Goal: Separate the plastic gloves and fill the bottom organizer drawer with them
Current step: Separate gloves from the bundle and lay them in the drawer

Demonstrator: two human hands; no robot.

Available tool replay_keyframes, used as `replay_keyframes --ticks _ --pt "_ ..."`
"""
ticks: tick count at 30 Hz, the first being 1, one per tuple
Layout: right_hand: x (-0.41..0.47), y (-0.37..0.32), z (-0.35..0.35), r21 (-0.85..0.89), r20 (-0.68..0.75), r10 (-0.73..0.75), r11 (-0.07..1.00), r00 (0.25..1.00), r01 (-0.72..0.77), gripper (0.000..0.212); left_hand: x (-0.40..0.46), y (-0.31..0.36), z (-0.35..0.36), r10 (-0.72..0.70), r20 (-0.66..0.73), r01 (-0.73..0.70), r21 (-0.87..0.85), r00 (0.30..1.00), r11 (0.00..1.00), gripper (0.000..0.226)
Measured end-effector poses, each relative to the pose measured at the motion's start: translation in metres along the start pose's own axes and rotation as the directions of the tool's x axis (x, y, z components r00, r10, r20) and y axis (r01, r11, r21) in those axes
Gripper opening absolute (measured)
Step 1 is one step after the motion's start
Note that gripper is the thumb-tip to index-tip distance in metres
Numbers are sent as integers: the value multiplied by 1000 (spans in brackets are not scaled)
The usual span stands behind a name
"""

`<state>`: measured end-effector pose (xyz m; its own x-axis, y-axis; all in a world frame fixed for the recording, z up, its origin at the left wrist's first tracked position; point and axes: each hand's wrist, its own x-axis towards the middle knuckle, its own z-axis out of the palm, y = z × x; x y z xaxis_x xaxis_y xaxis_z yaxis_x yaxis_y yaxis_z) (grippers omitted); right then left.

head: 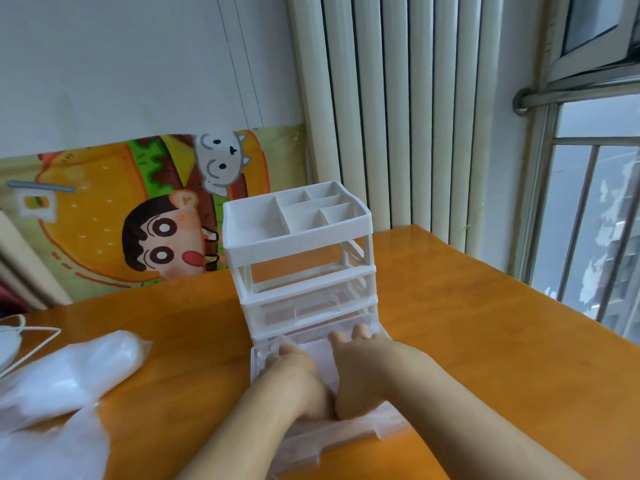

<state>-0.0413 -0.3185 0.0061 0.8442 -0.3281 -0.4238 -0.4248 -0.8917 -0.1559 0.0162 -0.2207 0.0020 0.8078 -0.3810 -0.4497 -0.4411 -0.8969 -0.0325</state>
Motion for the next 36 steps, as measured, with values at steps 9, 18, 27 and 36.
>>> replay_keyframes --ticks 9,18,27,36 --pt "1 -14 -2 -20 21 -22 1000 1000 22 108 -24 -18 6 183 -302 -217 -81 935 973 65" --pt "1 -17 -1 -27 56 -37 999 998 39 101 -13 -12 -3 113 -88 -109 46 990 993 49" --pt "-9 6 5 181 -90 9 984 996 8 94 0 5 3 -80 10 81 -54 997 995 86" --pt "-12 15 -5 382 -478 67 914 876 139 56 -31 -21 -31 182 -156 -198 -98 971 975 16"
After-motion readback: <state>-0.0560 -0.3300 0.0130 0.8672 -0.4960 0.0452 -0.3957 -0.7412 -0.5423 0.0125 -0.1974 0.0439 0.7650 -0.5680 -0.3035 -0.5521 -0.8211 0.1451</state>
